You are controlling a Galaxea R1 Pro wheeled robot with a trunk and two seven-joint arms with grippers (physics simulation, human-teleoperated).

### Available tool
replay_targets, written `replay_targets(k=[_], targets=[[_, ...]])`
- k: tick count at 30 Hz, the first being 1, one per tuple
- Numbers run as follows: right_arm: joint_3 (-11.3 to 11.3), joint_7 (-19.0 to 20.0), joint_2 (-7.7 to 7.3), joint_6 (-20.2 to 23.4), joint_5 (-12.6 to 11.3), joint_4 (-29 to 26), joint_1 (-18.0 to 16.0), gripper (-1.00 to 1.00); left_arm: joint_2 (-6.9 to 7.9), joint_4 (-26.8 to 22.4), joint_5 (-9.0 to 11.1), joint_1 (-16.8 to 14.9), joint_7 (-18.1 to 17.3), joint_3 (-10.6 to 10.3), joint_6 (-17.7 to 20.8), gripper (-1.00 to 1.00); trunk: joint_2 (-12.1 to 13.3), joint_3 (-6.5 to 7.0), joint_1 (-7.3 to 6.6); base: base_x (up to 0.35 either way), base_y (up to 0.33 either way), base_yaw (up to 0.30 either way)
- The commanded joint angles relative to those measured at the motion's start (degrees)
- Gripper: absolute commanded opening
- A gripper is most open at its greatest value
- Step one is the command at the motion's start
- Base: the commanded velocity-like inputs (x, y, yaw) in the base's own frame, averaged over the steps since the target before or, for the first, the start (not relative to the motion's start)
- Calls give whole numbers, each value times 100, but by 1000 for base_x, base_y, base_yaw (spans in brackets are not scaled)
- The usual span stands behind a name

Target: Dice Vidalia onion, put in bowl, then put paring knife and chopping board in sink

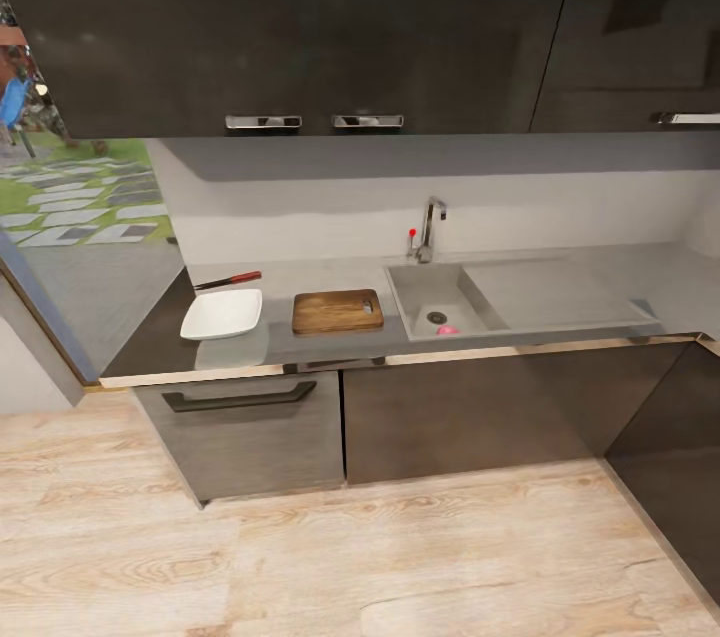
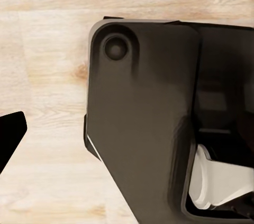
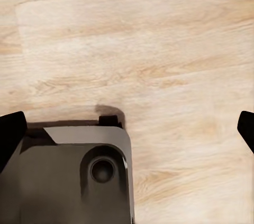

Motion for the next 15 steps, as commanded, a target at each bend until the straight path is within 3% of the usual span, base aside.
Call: replay_targets(k=[1, 6, 15], targets=[[50, -9, 0, -25, -40, 3, -4, 100, -4, -5, 41, 2, 3, 1, -6, 100, -11, -10, 3, 0, 0, 0], [49, -5, -1, -52, 9, 4, -4, 100, -6, 5, 49, 2, 4, 12, -6, 100, -11, -10, 3, -69, -9, 0], [49, -12, 6, -64, 15, 6, -4, 100, -4, 59, 53, 2, 5, 26, -6, 100, -11, 28, 3, -263, -104, 0]])
